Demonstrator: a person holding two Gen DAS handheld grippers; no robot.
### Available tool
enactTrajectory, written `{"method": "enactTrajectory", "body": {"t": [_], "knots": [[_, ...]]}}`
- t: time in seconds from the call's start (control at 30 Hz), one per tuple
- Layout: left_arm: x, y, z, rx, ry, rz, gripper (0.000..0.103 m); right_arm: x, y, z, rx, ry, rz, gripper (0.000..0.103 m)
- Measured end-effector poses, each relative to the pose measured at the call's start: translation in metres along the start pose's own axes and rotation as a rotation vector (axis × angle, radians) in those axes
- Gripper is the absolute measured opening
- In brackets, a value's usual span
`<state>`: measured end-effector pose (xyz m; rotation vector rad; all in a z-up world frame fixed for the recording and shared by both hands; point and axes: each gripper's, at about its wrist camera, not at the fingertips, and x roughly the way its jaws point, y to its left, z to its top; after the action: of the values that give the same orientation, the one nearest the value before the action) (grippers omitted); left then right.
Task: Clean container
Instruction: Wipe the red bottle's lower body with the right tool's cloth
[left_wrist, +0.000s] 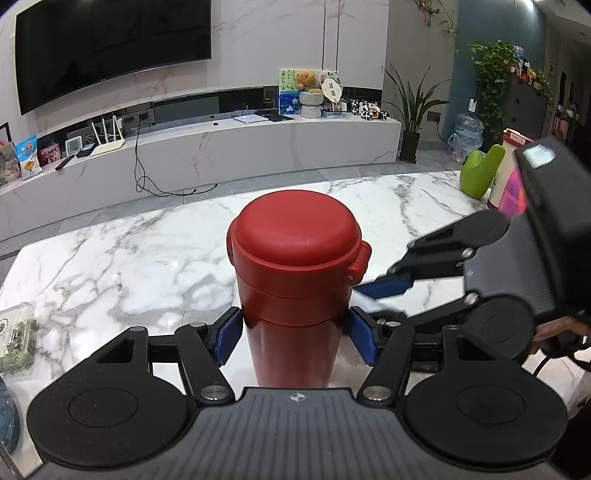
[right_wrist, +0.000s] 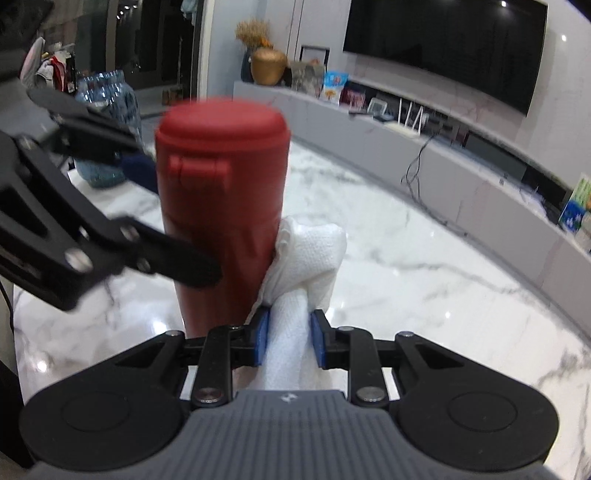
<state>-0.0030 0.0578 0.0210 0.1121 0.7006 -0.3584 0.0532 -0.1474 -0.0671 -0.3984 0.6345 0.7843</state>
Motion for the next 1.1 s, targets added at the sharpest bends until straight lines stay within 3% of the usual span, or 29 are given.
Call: {"method": "enactTrajectory", "body": {"t": [0.33, 0.53, 0.8, 0.93, 1.1], "knots": [[0.001, 0.002, 0.002, -0.006, 0.002, 0.003, 0.061, 0.028, 0.006, -0.013, 0.047, 0.123, 0.015, 0.028], [0.004, 0.002, 0.003, -0.057, -0.01, 0.003, 0.065, 0.029, 0.001, -0.016, 0.136, 0.12, 0.033, 0.031], [0.012, -0.002, 0.005, -0.075, -0.03, 0.039, 0.067, 0.029, 0.002, -0.014, 0.148, 0.112, 0.019, 0.032], [0.013, -0.004, 0.007, -0.072, -0.032, 0.041, 0.065, 0.028, 0.002, -0.013, 0.138, 0.11, -0.016, 0.047], [0.014, -0.005, 0.007, -0.067, -0.031, 0.049, 0.063, 0.035, -0.001, -0.016, 0.155, 0.122, -0.014, 0.046]]}}
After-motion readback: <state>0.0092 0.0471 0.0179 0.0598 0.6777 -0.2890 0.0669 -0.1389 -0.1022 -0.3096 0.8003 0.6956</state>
